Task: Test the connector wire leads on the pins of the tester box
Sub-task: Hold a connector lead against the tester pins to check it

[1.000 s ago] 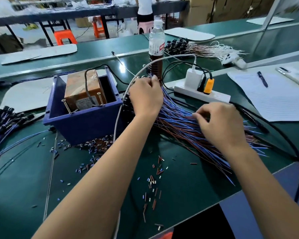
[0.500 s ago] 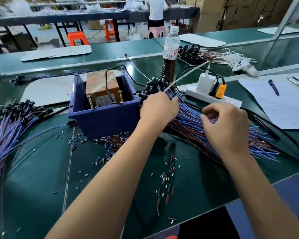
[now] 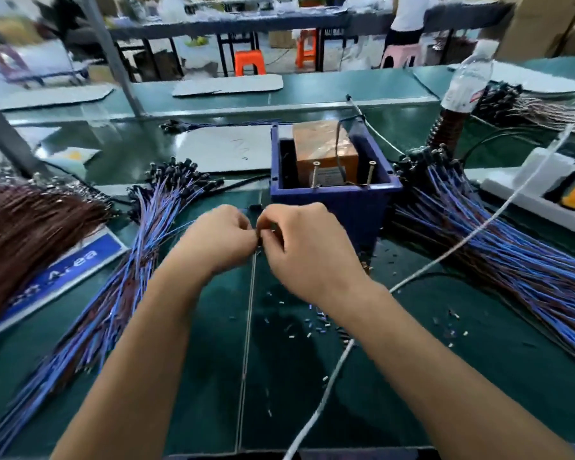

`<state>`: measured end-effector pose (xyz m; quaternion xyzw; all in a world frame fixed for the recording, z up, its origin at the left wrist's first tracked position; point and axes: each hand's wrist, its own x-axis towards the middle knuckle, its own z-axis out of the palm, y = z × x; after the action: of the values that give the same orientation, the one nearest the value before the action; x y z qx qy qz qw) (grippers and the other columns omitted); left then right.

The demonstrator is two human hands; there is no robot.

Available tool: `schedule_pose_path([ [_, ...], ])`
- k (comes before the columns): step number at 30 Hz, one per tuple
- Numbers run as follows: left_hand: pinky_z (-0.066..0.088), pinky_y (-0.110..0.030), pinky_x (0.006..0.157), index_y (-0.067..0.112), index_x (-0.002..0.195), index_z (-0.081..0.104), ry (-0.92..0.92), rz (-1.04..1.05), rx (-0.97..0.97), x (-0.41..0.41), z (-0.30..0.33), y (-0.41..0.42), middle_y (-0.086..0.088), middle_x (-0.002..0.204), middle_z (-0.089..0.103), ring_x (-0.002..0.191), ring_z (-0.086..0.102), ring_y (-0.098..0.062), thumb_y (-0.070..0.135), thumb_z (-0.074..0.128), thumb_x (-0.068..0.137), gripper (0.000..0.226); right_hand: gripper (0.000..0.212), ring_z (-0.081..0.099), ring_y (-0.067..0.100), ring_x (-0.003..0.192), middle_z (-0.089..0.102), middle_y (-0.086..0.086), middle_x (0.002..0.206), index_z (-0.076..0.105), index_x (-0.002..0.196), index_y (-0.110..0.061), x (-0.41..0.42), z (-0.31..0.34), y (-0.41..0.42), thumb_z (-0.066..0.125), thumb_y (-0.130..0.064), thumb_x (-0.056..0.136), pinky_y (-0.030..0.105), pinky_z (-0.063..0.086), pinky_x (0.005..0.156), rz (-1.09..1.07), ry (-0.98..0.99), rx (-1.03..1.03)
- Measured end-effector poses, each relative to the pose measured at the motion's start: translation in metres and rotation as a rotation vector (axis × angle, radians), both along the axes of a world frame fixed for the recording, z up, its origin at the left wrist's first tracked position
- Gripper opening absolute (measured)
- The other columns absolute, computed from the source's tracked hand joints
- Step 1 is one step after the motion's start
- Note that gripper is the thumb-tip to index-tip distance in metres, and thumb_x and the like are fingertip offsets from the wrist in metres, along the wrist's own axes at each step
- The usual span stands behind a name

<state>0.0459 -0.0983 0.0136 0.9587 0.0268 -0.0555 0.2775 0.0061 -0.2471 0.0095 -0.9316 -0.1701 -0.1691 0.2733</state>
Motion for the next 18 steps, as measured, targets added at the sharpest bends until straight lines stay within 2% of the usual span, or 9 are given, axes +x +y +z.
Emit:
schedule_pose_path([
  [2,0.051,-0.035,0.072,0.011,0.077,0.067,-0.162,0.176,0.209,0.008,-0.012,0.032,-0.014,0.082,0.071,0.083,0.067,-0.034,0.025,0.063,0.086,0.017,0.011,0.067,0.036,0.088,0.068,0.009,0.093,0.067,0.101,-0.017,0.011,0.0,0.036,0.061,-0.022,0.094,0.038,0.055,0.07,0.083,0.139,-0.123],
  [3,0.051,-0.038,0.078,0.015,0.087,0.068,-0.226,0.236,0.28,0.012,-0.017,0.044,-0.016,0.094,0.071,0.094,0.066,-0.036,0.028,0.064,0.087,0.013,0.005,0.067,0.037,0.09,0.064,0.008,0.088,0.064,0.094,-0.015,0.017,-0.001,0.052,0.062,-0.019,0.093,0.037,0.052,0.069,0.124,0.196,-0.166],
  [5,0.047,-0.042,0.091,0.019,0.109,0.067,-0.252,0.265,0.419,0.022,-0.03,0.059,-0.02,0.115,0.064,0.112,0.058,-0.04,0.031,0.065,0.092,0.022,0.009,0.067,0.04,0.096,0.06,0.009,0.087,0.055,0.085,-0.014,0.028,-0.006,0.076,0.062,-0.013,0.09,0.036,0.047,0.07,0.169,0.304,-0.217],
  [6,0.042,-0.044,0.098,0.02,0.119,0.065,-0.238,0.242,0.5,0.028,-0.037,0.064,-0.021,0.122,0.059,0.118,0.052,-0.04,0.032,0.064,0.095,0.027,0.006,0.066,0.042,0.103,0.065,0.013,0.098,0.056,0.092,-0.014,0.034,-0.01,0.085,0.061,-0.013,0.091,0.038,0.047,0.075,0.178,0.353,-0.256],
  [8,0.034,-0.043,0.105,0.02,0.128,0.063,-0.255,0.181,0.626,0.038,-0.047,0.069,-0.022,0.127,0.055,0.123,0.045,-0.04,0.03,0.059,0.1,0.03,0.025,0.063,0.04,0.118,0.067,0.017,0.123,0.057,0.119,-0.012,0.043,-0.018,0.096,0.06,-0.016,0.095,0.04,0.049,0.09,0.172,0.389,-0.334],
  [10,0.034,-0.042,0.104,0.019,0.124,0.065,-0.29,0.143,0.681,0.049,-0.05,0.071,-0.02,0.123,0.057,0.122,0.045,-0.039,0.028,0.056,0.102,0.025,0.035,0.061,0.037,0.123,0.066,0.016,0.13,0.052,0.131,-0.013,0.049,-0.025,0.1,0.058,-0.019,0.097,0.04,0.048,0.094,0.158,0.369,-0.367],
  [13,0.035,-0.043,0.103,0.017,0.114,0.069,-0.304,0.12,0.633,0.063,-0.047,0.074,-0.017,0.118,0.062,0.12,0.05,-0.037,0.036,0.058,0.101,0.026,0.04,0.063,0.037,0.121,0.066,0.018,0.128,0.048,0.133,-0.009,0.052,-0.034,0.105,0.059,-0.023,0.098,0.04,0.047,0.089,0.124,0.367,-0.354],
  [15,0.038,-0.041,0.099,0.014,0.108,0.068,-0.327,0.133,0.46,0.067,-0.045,0.072,-0.017,0.114,0.068,0.117,0.056,-0.036,0.035,0.06,0.1,0.024,0.041,0.064,0.039,0.117,0.067,0.019,0.125,0.048,0.13,-0.006,0.05,-0.038,0.107,0.062,-0.027,0.097,0.041,0.045,0.084,0.086,0.394,-0.27],
  [18,0.043,-0.038,0.088,0.013,0.097,0.066,-0.366,0.201,0.107,0.067,-0.041,0.065,-0.017,0.109,0.071,0.109,0.062,-0.036,0.027,0.062,0.099,0.014,0.035,0.063,0.043,0.112,0.069,0.021,0.119,0.055,0.122,-0.008,0.049,-0.039,0.112,0.063,-0.017,0.089,0.041,0.047,0.084,0.045,0.459,0.136],
])
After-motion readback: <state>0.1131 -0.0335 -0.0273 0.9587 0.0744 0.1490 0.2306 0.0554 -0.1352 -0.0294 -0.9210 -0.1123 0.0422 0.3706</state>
